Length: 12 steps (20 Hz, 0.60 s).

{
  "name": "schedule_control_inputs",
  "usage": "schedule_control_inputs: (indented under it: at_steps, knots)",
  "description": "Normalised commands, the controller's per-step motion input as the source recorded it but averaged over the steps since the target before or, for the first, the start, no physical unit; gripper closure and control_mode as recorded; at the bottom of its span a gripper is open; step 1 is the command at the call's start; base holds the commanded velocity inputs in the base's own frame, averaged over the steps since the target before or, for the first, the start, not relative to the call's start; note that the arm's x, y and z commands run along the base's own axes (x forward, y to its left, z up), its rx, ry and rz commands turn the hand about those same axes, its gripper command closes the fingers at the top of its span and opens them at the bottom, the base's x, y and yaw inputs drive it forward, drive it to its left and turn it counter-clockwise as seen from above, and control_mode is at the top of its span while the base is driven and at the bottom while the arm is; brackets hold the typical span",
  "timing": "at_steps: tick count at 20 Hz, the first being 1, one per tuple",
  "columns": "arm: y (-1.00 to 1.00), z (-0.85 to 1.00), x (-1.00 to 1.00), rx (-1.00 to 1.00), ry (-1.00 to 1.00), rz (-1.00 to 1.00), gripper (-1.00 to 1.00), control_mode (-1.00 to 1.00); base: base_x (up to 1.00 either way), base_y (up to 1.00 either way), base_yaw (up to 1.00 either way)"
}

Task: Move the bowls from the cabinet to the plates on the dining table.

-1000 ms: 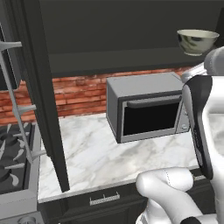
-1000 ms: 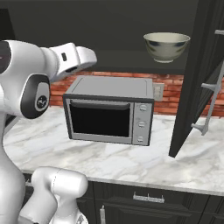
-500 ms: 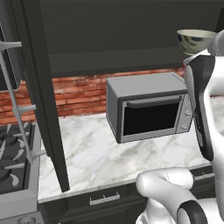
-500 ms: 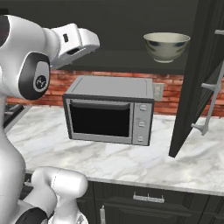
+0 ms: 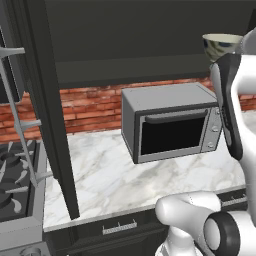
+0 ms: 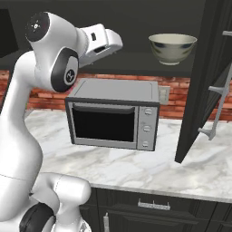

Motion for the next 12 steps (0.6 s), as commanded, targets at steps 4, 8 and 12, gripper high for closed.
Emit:
schedule_control_inputs:
  at_steps: [4, 8, 12]
  knots:
    - [-0.33, 0.00, 0.25, -0.04, 0.01, -0.02, -1.00, -1.00, 0.00, 0.00, 0.00]
    - [-0.31, 0.05, 0.26, -0.05, 0.04, -0.03, -1.00, -1.00, 0.00, 0.00, 0.00]
    - [-0.19, 0.06, 0.40, -0.03, 0.12, -0.01, -1.00, -1.00, 0.00, 0.00, 0.00]
